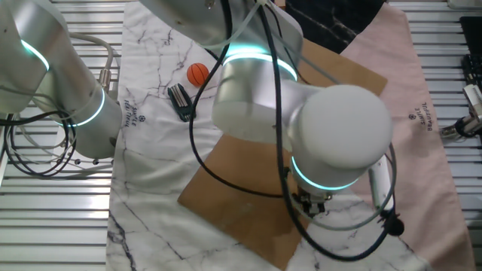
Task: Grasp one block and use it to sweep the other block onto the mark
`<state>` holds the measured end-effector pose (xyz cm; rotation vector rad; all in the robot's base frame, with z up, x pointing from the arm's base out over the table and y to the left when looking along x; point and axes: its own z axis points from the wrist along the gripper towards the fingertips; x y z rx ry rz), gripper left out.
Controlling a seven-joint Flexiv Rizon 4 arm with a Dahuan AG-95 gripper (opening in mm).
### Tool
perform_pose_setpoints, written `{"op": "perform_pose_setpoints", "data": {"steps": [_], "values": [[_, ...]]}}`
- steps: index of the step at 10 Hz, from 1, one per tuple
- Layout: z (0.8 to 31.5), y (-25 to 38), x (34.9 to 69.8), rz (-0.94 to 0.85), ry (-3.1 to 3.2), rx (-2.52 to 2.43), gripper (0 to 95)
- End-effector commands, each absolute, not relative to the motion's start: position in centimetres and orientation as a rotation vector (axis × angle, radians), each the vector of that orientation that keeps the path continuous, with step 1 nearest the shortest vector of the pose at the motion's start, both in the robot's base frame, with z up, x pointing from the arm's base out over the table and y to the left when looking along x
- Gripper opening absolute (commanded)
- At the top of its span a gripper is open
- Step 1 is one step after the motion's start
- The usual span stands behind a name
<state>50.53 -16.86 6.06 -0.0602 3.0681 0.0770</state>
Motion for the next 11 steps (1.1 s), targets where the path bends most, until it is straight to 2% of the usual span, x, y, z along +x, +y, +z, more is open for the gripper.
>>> {"op": "perform_pose_setpoints", "data": {"steps": [1,5,11], "values": [[6.0,-16.2,50.6,0.070,3.068,-0.069,0.0],[6.5,-14.1,50.9,0.075,3.075,-0.083,0.0],[5.7,-10.7,51.3,0.059,3.074,-0.110,0.0]]}}
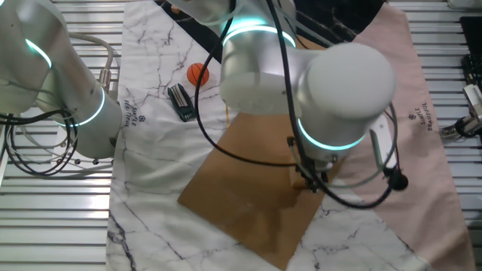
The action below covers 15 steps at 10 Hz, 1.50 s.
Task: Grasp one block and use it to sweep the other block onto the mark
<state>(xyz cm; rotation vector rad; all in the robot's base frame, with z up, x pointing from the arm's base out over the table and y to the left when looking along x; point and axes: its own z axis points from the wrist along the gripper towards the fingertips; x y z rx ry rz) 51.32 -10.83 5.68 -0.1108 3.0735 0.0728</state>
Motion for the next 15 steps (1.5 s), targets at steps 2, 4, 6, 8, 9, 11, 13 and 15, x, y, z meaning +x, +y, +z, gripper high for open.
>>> {"op": "perform_pose_setpoints", "data": {"steps": [2,4,6,8,9,11,13,15], "values": [[5.5,-9.7,51.3,0.053,3.076,-0.121,0.0],[5.4,-9.3,51.3,0.051,3.077,-0.128,0.0],[5.4,-9.0,51.3,0.038,3.076,-0.136,0.0],[5.5,-8.9,51.3,0.043,3.074,-0.135,0.0],[5.5,-8.9,51.3,0.042,3.073,-0.137,0.0],[5.5,-8.7,51.3,0.044,3.073,-0.138,0.0],[5.4,-8.5,51.3,0.037,3.072,-0.140,0.0],[5.4,-8.2,51.3,0.037,3.071,-0.134,0.0]]}}
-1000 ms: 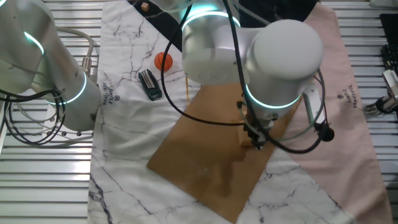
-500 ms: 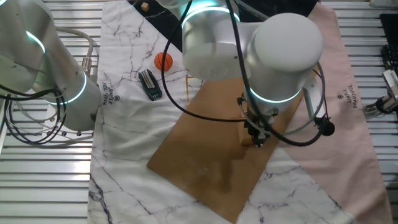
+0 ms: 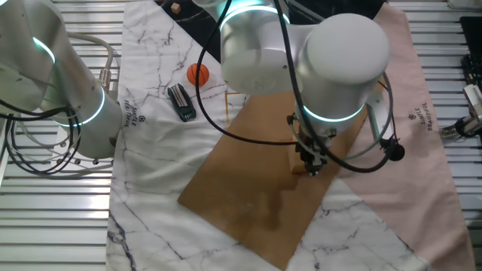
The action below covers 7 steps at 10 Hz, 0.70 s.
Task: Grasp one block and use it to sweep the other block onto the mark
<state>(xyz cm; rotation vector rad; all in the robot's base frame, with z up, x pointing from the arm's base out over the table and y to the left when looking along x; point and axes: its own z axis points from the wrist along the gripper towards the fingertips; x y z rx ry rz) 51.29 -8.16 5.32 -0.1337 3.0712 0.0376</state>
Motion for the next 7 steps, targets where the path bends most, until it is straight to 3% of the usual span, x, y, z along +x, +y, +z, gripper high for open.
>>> {"op": "perform_pose_setpoints", "data": {"steps": [1,7], "values": [[5.35,-8.14,51.26,0.040,3.071,-0.135,0.0],[5.24,-7.64,51.24,0.035,3.069,-0.131,0.0]]}}
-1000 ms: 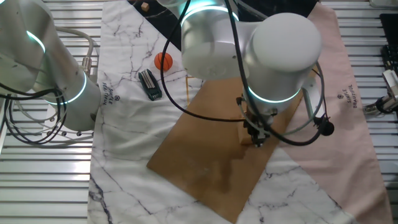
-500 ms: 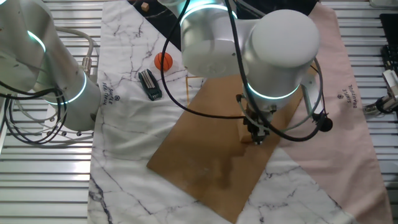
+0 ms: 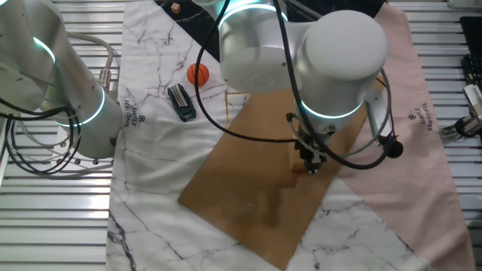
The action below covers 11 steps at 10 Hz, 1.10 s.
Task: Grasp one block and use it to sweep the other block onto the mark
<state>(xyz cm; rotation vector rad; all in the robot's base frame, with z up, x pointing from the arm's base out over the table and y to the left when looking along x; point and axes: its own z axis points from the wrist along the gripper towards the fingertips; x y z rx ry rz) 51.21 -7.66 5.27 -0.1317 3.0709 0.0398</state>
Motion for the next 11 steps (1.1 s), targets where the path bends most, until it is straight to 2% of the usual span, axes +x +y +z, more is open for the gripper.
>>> {"op": "perform_pose_setpoints", "data": {"steps": [1,11], "values": [[5.25,-7.53,51.24,0.034,3.069,-0.135,0.0],[5.67,-6.89,51.18,0.040,3.069,-0.127,0.0]]}}
